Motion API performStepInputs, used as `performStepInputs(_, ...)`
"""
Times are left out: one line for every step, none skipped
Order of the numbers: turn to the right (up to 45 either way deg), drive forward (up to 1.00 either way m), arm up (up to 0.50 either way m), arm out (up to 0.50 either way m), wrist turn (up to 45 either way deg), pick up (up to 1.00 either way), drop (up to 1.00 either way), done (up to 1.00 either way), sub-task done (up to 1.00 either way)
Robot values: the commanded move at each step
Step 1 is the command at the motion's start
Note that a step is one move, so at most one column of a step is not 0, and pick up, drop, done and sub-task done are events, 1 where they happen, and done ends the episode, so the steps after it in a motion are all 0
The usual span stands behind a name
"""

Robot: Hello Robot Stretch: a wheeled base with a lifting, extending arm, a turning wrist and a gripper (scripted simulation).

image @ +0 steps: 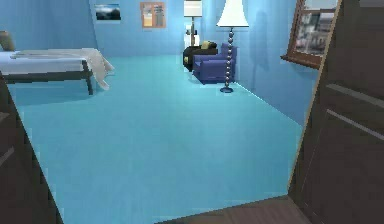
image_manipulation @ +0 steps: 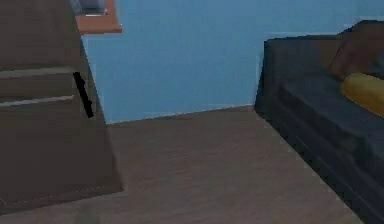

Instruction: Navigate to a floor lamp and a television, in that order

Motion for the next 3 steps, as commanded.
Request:
performStepInputs(0.0, 1.0, 0.0, 0.0, 0.0, 0.0, 0.0, 0.0, 0.0)
performStepInputs(0.0, 1.0, 0.0, 0.0, 0.0, 0.0, 0.0, 0.0, 0.0)
performStepInputs(0.0, 1.0, 0.0, 0.0, 0.0, 0.0, 0.0, 0.0, 0.0)
